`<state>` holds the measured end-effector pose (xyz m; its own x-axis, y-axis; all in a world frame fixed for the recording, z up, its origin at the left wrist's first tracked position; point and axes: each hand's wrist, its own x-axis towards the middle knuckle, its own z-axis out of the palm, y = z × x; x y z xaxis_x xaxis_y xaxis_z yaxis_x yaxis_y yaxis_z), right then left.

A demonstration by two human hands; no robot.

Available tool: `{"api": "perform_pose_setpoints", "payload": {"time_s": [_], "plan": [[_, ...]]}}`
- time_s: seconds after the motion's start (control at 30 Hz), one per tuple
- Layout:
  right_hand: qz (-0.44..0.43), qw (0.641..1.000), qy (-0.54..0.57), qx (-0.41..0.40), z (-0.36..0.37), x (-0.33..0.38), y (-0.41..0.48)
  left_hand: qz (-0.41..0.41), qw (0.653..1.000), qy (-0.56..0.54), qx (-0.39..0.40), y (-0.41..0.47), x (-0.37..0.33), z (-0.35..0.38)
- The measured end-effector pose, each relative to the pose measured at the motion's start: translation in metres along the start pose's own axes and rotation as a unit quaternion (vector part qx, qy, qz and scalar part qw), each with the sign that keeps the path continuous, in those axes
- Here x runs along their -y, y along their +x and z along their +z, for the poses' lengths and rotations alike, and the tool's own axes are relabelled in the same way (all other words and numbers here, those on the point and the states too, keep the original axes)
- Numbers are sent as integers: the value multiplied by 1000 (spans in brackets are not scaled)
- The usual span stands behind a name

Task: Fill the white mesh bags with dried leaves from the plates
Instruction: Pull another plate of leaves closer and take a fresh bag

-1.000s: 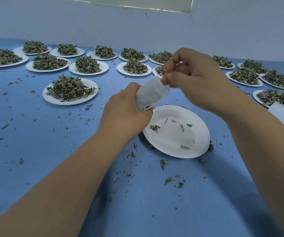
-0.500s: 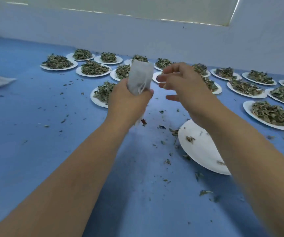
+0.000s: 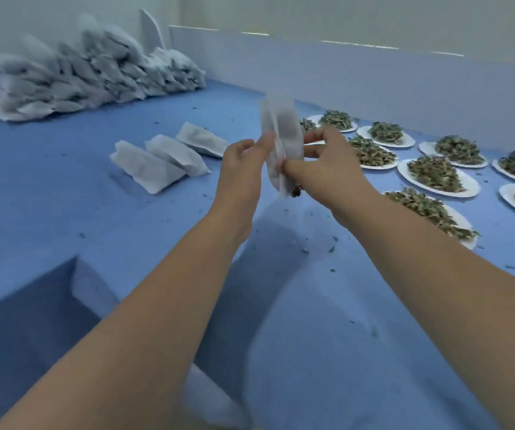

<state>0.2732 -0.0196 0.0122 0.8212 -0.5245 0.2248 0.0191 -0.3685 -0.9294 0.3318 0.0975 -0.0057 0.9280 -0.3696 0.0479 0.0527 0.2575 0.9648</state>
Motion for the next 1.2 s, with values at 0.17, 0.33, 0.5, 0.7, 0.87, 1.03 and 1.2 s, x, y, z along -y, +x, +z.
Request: {"api": "perform_pose_setpoints", "payload": {"time_s": [0.17, 0.33, 0.5, 0.7, 0.87, 1.03, 1.2], "plan": [[-78, 987, -121, -69, 71, 0, 108, -4, 992, -15, -126, 18, 27, -35], [-76, 969, -232, -39, 127, -28, 197, 58, 990, 73, -104, 22, 37, -32], [-44, 962, -269, 5, 137, -52, 216, 81, 974, 190, -89, 22, 38, -30], [-98, 949, -300, 11, 23, -19, 155, 112, 951, 288, -22, 7, 36, -19], [-27, 910, -412, -28, -137, -16, 49, 87, 941, 307, 117, -9, 29, 47], [154, 908, -377, -100, -223, -61, -32, -10, 930, 348, 117, -3, 41, 128], [219, 913, -335, -73, -235, -90, -44, 22, 873, 467, 139, 5, 54, 158]]}}
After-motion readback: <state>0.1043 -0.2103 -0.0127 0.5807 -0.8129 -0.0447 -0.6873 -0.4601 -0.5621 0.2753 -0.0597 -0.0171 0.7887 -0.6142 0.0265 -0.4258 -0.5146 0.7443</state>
